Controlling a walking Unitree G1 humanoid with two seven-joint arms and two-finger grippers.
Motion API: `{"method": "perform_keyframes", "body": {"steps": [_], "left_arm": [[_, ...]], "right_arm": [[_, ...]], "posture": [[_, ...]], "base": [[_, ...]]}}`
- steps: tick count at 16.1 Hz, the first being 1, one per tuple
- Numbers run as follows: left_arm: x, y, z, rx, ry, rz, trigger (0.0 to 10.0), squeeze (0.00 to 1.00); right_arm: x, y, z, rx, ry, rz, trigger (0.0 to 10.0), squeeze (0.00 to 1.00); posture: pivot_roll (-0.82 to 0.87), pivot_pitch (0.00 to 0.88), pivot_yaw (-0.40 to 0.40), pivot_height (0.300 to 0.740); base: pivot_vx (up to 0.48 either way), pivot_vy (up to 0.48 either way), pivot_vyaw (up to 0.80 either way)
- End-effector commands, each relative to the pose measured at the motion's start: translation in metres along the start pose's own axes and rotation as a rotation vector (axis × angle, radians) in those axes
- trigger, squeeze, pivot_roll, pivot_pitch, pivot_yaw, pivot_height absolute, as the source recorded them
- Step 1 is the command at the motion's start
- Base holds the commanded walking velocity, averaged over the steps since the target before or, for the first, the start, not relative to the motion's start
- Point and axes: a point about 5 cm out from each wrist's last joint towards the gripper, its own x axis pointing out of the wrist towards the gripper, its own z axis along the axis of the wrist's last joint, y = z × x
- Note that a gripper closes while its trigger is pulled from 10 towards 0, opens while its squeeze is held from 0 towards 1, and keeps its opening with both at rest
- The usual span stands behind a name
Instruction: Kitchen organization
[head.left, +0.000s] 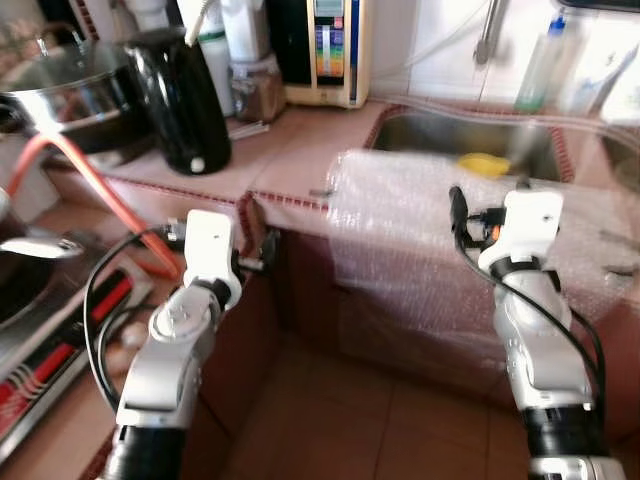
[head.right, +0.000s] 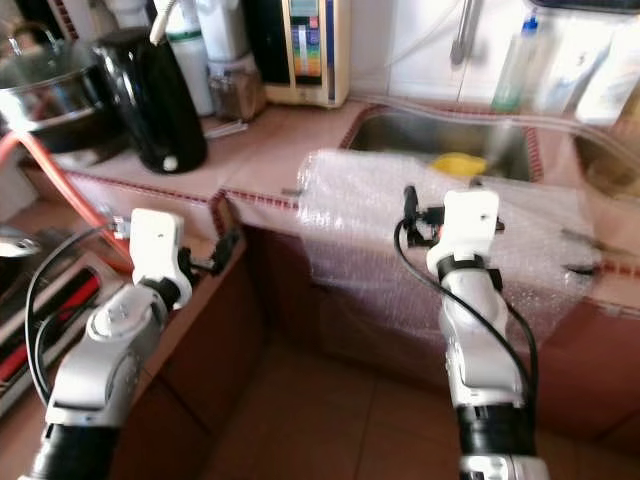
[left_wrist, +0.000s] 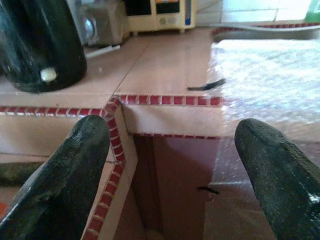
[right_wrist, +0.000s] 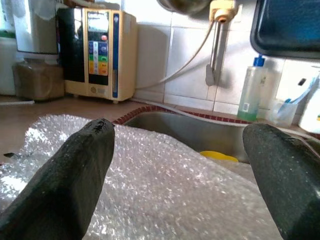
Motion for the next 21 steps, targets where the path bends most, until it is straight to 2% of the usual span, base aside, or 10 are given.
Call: {"method": "perform_keyframes", "body": {"steps": [1,2,4,6,8,12,14,21], "left_arm": [[0.000,0.001,0.002,0.009,-0.002,0.001,10.0,0.00],[0.000,0.001,0.001,0.007,-0.003,0.001,10.0,0.00],[0.001,0.002,0.006,0.065,-0.074,0.026,10.0,0.00],[0.004,-0.002,0.007,-0.019,-0.090,-0.001,10.0,0.00],[0.005,-0.005,0.005,-0.047,-0.082,-0.023,10.0,0.00],[0.007,-0.007,0.002,-0.049,-0.083,-0.056,10.0,0.00],[0.007,-0.008,0.000,-0.057,-0.076,-0.066,10.0,0.00],[0.006,-0.008,-0.004,-0.071,-0.062,-0.090,10.0,0.00]], "right_arm": [[0.003,0.003,0.005,0.000,-0.019,0.002,10.0,0.00],[0.003,0.004,0.005,-0.001,-0.020,0.005,10.0,0.00],[0.004,0.005,0.005,-0.001,-0.018,0.008,10.0,0.00],[0.003,0.007,0.005,-0.001,-0.019,0.015,10.0,0.00],[0.003,0.009,0.005,-0.002,-0.018,0.018,10.0,0.00],[0.003,0.013,0.002,0.005,-0.006,0.019,10.0,0.00],[0.005,0.019,0.001,0.011,0.007,0.034,10.0,0.00],[0.006,0.019,-0.001,0.005,0.012,0.034,10.0,0.00]], "posture": [[0.06,0.000,0.063,0.740],[0.06,0.000,0.063,0.740],[0.05,0.000,0.064,0.740],[0.04,0.000,0.065,0.740],[0.03,0.000,0.071,0.740],[0.02,0.000,0.076,0.740],[0.03,0.000,0.074,0.740],[0.03,0.000,0.074,0.740]], "base": [[0.000,0.000,0.00],[0.000,0.000,0.00],[0.000,0.000,0.00],[0.000,0.000,0.00],[0.000,0.000,0.00],[0.000,0.000,0.00],[0.000,0.000,-0.67],[0.000,-0.075,-0.76]]}}
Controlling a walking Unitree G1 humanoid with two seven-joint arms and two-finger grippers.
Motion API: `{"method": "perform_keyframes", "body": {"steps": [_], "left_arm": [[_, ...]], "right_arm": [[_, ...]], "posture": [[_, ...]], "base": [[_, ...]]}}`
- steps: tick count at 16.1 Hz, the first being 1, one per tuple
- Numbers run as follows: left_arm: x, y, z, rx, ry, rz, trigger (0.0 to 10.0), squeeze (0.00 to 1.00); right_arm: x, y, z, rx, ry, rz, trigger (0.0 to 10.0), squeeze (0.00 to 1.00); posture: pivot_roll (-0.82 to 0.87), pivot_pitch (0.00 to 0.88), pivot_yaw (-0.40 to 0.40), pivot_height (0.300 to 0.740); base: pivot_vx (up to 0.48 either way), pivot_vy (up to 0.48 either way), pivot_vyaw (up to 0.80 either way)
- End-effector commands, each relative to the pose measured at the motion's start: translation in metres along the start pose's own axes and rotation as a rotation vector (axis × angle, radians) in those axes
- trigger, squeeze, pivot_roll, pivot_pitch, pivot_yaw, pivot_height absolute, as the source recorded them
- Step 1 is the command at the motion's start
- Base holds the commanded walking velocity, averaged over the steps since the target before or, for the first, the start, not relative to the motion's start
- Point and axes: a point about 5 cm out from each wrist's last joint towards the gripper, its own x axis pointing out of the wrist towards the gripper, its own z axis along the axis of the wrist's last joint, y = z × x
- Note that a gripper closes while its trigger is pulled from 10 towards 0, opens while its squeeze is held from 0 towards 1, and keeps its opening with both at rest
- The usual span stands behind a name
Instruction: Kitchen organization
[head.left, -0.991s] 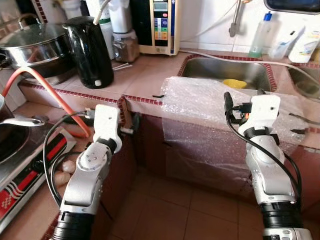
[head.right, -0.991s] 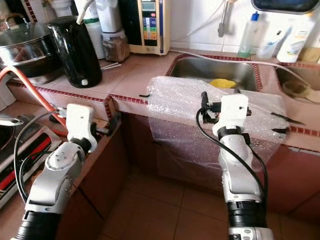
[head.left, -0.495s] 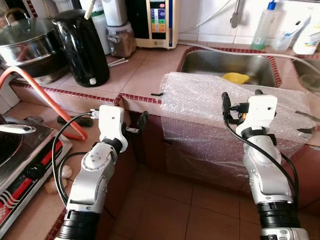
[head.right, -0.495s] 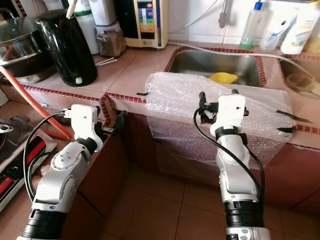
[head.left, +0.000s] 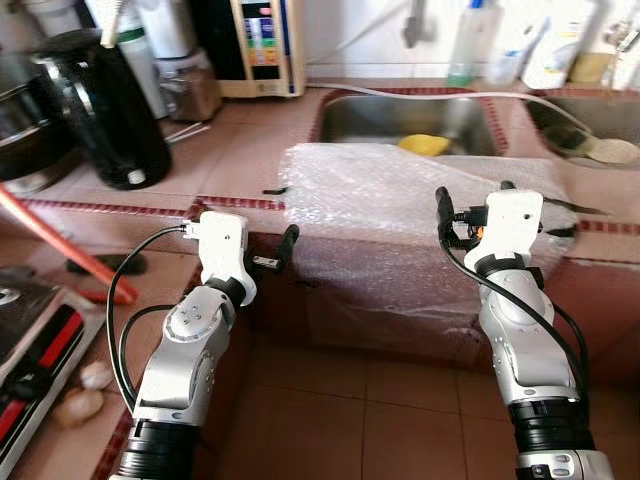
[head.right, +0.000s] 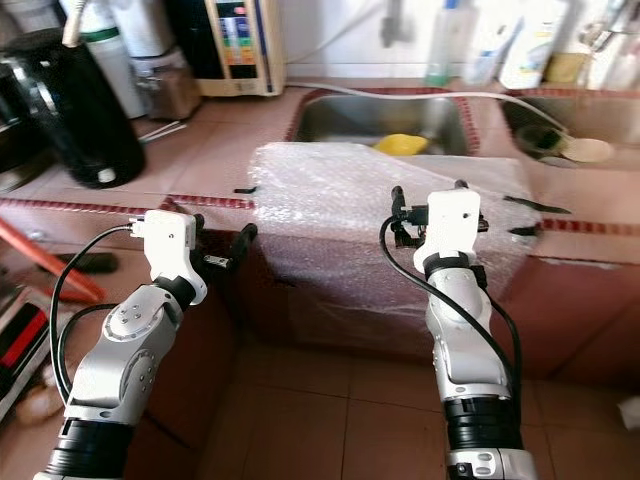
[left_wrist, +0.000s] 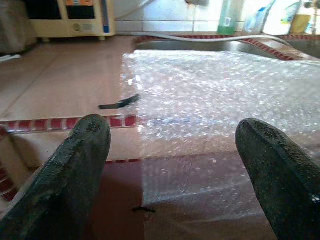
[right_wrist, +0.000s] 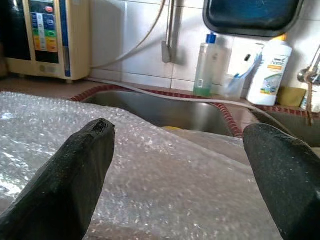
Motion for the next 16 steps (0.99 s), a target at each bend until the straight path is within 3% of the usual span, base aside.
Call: {"method": "perform_keyframes", "body": {"steps": [1,16], "left_arm": [[0.0001,0.0018,-0.0021,-0.002,0.012,-0.005,10.0,0.00],[0.0003,-0.0031,-0.0064,-0.021,0.025,-0.037,10.0,0.00]], "right_arm": [[0.0025,0.0029,0.0020,0.005,-0.004,0.007,10.0,0.00],[0.0042,0.0065,0.0000,0.024,0.001,0.020,10.0,0.00]], "posture": [[0.03,0.000,0.076,0.740],[0.03,0.000,0.066,0.740]], "base": [[0.000,-0.262,-0.44],[0.000,-0.291,0.00]]}}
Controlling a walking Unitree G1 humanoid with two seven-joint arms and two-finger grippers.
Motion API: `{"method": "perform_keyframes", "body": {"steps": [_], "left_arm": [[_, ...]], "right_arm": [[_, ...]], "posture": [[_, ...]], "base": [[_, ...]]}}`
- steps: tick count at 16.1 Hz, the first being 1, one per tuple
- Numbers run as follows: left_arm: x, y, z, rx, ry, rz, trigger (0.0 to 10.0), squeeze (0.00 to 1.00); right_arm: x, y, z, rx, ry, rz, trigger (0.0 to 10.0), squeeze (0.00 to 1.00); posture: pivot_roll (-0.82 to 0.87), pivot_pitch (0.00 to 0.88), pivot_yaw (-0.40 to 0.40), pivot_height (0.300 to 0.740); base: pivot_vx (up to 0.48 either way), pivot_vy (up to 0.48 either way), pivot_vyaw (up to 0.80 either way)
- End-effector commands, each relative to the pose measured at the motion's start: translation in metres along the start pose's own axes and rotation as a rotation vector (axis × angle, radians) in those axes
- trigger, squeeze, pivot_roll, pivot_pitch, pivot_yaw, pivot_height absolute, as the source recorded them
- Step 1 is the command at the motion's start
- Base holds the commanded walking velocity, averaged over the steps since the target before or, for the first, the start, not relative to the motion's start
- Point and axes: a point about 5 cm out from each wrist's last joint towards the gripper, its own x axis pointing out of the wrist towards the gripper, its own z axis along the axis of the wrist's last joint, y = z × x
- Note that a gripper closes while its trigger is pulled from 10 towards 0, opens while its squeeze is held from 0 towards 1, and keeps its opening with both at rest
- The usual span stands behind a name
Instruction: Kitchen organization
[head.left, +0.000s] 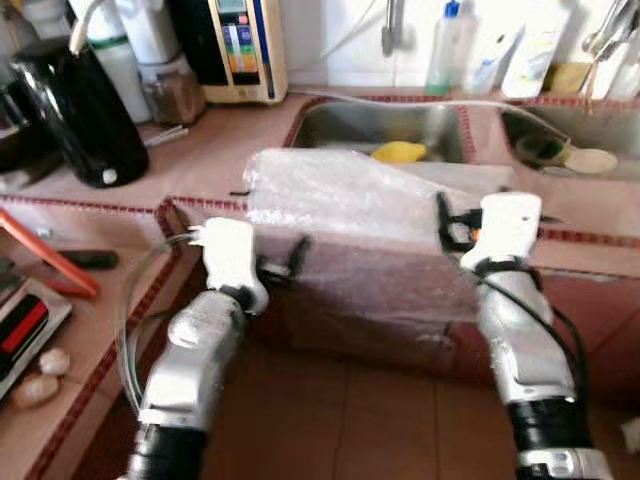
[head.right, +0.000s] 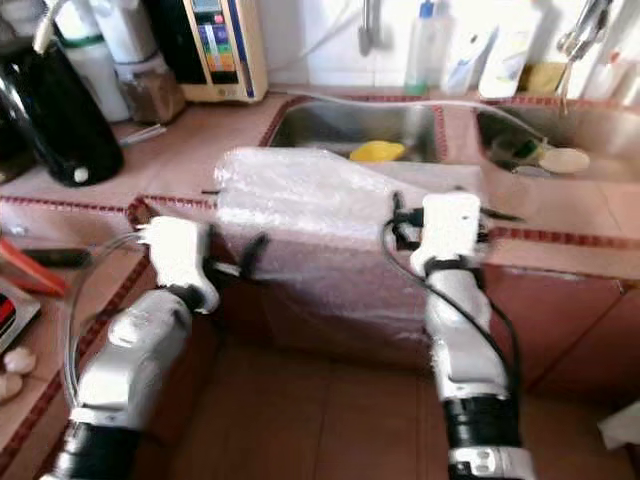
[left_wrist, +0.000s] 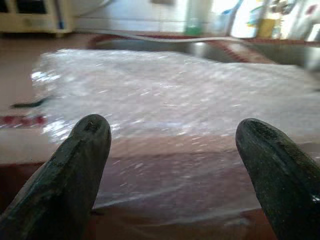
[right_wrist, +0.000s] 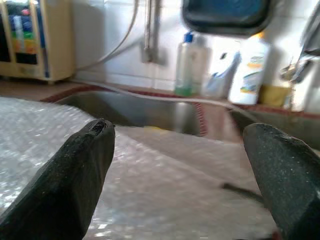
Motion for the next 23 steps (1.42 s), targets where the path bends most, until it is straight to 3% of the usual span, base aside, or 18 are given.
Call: {"method": "perform_keyframes", "body": {"steps": [1,23], "left_arm": [[-0.0023,0.0101,0.0014,0.014,0.002,0.023,10.0,0.00],[-0.0006,0.0096,-0.0004,0.016,0.010,0.013,10.0,0.00]], "right_arm": [[0.0030,0.0083,0.0055,0.013,-0.023,0.027,10.0,0.00],[0.0067,0.0063,0.0069,0.013,-0.036,0.017,10.0,0.00]], "posture": [[0.03,0.000,0.067,0.740],[0.03,0.000,0.063,0.740]], "base": [[0.000,-0.304,0.00],[0.000,-0.313,0.00]]}}
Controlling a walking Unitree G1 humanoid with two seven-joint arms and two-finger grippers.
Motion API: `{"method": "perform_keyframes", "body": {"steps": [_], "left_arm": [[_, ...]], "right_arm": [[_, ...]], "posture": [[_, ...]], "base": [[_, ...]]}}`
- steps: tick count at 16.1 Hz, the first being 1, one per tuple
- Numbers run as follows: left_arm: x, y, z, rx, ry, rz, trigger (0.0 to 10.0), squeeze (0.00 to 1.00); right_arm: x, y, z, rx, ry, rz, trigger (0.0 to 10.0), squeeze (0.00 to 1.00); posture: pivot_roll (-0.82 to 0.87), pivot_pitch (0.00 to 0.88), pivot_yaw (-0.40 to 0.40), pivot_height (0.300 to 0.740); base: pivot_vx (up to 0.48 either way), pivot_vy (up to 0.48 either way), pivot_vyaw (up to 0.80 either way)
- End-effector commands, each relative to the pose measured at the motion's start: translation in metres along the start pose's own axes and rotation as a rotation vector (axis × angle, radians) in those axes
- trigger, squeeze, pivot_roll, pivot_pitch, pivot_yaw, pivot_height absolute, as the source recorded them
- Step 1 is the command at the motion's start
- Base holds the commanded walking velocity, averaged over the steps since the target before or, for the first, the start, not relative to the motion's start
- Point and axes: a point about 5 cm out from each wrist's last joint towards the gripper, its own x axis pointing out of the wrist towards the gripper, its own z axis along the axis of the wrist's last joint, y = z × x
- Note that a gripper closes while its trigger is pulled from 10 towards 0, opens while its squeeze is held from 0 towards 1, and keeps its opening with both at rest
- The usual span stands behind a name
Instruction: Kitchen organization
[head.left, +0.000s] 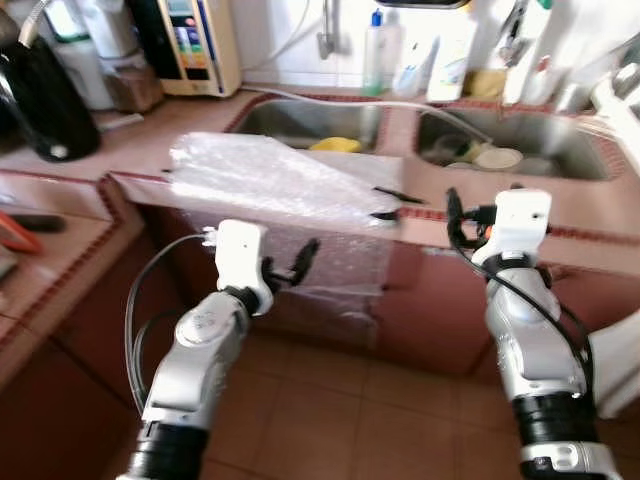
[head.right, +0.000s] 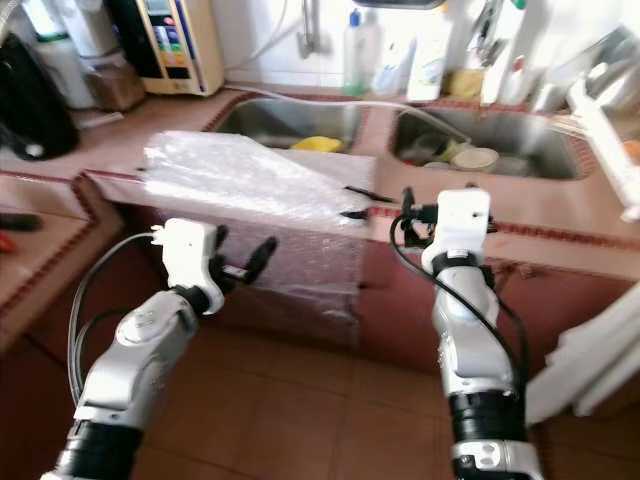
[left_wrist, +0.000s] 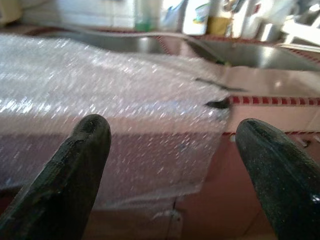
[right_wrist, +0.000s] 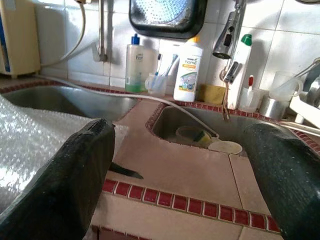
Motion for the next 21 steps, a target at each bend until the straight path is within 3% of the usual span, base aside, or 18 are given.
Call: {"method": "perform_keyframes", "body": {"steps": [1,5,7,13,17,21], "left_arm": [[-0.001,0.006,0.002,0.008,-0.003,0.023,10.0,0.00],[0.000,0.012,-0.003,-0.014,0.032,0.063,10.0,0.00],[0.003,0.022,-0.004,-0.014,0.058,0.133,10.0,0.00],[0.003,0.032,-0.009,-0.014,0.078,0.168,10.0,0.00],[0.001,0.051,-0.021,0.023,0.147,0.218,10.0,0.00],[-0.006,0.069,-0.064,0.036,0.310,0.263,10.0,0.00]], "right_arm": [[0.002,0.010,0.006,0.009,-0.025,0.033,10.0,0.00],[0.002,0.011,0.003,0.008,-0.011,0.039,10.0,0.00],[0.001,0.010,0.001,0.003,0.000,0.040,10.0,0.00],[0.000,0.011,-0.002,-0.001,0.009,0.041,10.0,0.00],[-0.003,0.014,-0.015,-0.011,0.049,0.056,10.0,0.00],[-0.009,0.021,-0.049,0.030,0.178,0.061,10.0,0.00]], "posture": [[0.03,0.000,0.062,0.740],[0.03,0.000,0.061,0.740],[0.03,0.000,0.063,0.740],[0.03,0.000,0.065,0.740],[0.05,0.000,0.053,0.740],[0.04,0.000,0.038,0.740]], "base": [[0.000,0.000,0.00],[0.000,0.000,0.00],[0.000,0.000,-0.76],[0.000,0.000,-0.76],[0.000,0.000,-0.76],[0.000,0.000,-0.76]]}}
